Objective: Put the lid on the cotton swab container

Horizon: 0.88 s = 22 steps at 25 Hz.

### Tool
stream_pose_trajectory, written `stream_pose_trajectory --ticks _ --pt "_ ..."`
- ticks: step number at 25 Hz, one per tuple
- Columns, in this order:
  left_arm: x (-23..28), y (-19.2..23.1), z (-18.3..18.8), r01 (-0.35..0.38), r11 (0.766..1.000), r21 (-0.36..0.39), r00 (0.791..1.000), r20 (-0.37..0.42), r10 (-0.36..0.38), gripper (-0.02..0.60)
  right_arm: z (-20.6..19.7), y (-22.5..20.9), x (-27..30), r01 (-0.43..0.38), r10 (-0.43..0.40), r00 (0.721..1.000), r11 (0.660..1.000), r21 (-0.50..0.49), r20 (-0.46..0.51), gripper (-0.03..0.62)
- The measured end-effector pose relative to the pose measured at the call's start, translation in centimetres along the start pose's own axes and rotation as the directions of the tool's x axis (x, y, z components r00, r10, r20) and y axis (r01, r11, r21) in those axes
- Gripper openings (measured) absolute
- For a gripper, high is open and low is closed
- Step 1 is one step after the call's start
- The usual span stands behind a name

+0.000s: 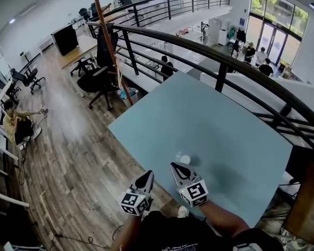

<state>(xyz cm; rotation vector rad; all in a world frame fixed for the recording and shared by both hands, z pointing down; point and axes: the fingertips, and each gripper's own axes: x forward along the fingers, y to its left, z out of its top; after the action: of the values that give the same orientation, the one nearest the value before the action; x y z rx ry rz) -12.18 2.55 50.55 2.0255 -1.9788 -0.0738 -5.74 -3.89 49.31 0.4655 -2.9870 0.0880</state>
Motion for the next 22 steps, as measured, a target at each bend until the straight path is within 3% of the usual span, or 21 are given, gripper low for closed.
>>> stream_pose_trajectory --ticks 6,12,17,22 --pt "3.5 1.2 -0.7 0.049 0.999 -0.006 0.999 -0.021 -0.049 0.011 -0.5 -2.7 2.1 0.044 -0.044 0.999 0.999 0.016 0.008 0.018" --pt "7.8 3.4 -0.6 0.159 0.987 0.013 0.986 -0.050 -0.158 0.011 -0.8 -5.6 4.7 0.145 -0.146 0.989 0.989 0.032 0.003 0.018" --pt "11.1 4.8 0.5 0.268 0.963 0.031 0.960 -0.088 -0.265 0.011 -0.4 -7.8 5.7 0.279 -0.279 0.960 0.960 0.039 0.009 0.018" --pt "13.0 5.3 1.1 0.377 0.924 0.064 0.923 -0.111 -0.369 0.011 -0.8 -8.8 5.7 0.386 -0.386 0.922 0.922 0.041 -0.005 0.018"
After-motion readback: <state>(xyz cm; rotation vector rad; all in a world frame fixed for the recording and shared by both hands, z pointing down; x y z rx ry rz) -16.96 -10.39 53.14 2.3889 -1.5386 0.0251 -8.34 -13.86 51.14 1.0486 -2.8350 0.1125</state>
